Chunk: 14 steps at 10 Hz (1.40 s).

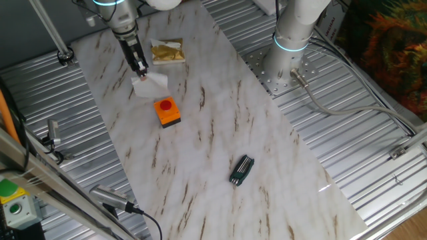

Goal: Pull out a napkin

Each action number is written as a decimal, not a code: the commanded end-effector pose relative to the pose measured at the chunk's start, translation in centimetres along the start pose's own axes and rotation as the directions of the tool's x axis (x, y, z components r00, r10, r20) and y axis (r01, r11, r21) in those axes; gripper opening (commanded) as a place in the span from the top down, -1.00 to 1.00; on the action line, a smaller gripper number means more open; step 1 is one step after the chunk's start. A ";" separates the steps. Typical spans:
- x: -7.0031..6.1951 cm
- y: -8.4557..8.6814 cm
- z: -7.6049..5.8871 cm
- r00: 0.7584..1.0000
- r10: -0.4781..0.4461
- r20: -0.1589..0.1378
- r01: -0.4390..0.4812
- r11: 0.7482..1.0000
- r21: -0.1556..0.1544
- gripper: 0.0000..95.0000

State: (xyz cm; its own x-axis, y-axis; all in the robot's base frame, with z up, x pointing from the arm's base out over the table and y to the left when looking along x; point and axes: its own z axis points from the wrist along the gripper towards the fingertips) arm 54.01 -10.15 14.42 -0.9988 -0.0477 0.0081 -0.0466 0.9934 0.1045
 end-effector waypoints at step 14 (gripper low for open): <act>-1.2 8.2 0.2 0.980 0.198 0.005 -0.198 0.978 0.069 -0.60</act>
State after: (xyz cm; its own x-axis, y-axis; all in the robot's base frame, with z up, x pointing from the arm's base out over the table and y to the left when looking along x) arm 54.95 -2.39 15.02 -0.9883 0.1491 0.0331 0.1505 0.9876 0.0443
